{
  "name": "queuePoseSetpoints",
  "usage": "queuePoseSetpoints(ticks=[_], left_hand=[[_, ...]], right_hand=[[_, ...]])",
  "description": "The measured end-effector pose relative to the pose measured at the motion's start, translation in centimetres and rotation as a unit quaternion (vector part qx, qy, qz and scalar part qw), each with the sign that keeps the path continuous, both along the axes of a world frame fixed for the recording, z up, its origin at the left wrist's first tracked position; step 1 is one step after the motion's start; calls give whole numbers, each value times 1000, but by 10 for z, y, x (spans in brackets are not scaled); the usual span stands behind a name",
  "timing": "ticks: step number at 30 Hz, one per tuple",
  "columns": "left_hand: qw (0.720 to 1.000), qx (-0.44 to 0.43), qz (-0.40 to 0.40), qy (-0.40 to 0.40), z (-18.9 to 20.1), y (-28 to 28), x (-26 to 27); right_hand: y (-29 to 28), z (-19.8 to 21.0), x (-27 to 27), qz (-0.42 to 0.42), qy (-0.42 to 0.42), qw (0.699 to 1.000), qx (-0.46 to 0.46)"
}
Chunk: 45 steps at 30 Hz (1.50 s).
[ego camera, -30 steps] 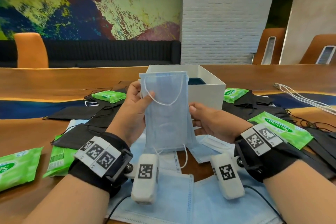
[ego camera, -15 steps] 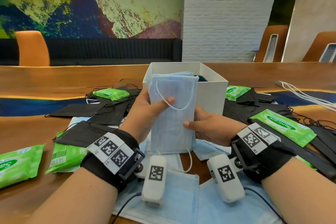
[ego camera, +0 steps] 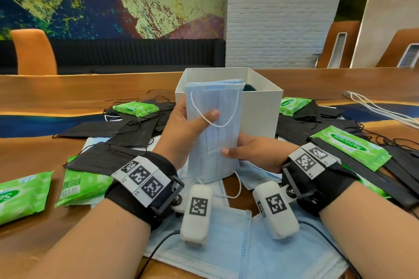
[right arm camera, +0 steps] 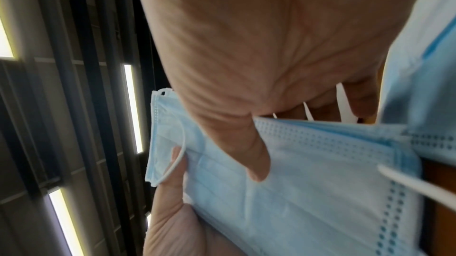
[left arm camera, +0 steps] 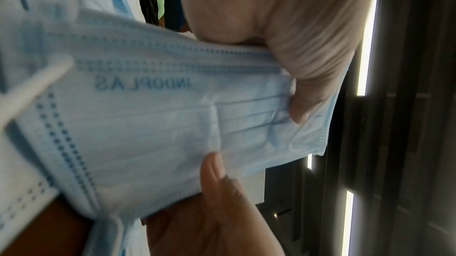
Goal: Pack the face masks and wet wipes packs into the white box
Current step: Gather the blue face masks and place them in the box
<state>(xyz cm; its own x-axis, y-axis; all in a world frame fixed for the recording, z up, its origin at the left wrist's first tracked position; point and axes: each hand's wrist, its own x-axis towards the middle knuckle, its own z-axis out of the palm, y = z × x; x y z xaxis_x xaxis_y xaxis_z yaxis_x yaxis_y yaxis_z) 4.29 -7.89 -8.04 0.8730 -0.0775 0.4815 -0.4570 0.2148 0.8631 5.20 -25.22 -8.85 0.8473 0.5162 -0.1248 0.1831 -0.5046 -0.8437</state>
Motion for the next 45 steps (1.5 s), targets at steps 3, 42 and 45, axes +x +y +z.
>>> queuePoseSetpoints(ticks=[3, 42, 45], left_hand=[[998, 61, -8, 29, -2, 7, 3], [975, 154, 28, 155, 76, 45, 2], [971, 103, 25, 215, 82, 38, 1]], right_hand=[[-2, 0, 2, -22, -10, 1000, -5], [-30, 97, 7, -184, -118, 890, 400], [-25, 105, 11, -199, -114, 873, 430]])
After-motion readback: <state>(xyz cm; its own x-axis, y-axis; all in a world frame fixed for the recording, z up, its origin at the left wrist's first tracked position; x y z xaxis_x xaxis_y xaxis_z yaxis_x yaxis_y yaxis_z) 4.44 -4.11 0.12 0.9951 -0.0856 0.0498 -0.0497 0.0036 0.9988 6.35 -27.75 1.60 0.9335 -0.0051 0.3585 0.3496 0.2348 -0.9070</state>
